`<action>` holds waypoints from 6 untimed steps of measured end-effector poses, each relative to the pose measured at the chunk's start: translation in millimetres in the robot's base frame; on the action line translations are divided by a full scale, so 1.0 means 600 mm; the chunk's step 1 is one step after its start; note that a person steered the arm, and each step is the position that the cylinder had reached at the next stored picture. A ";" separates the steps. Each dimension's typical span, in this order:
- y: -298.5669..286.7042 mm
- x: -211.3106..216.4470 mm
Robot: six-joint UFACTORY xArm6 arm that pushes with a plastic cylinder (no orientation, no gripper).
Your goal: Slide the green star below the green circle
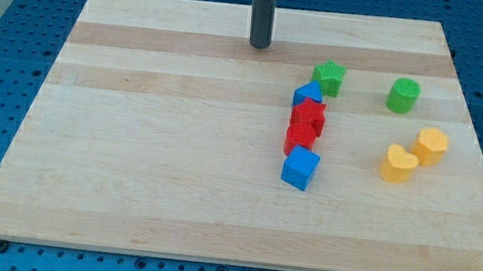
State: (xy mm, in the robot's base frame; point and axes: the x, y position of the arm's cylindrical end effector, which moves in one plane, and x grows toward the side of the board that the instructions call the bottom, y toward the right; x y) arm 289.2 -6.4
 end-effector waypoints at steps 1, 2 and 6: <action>0.003 0.015; 0.015 0.032; 0.096 0.074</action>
State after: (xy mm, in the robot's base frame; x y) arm 333.5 51.5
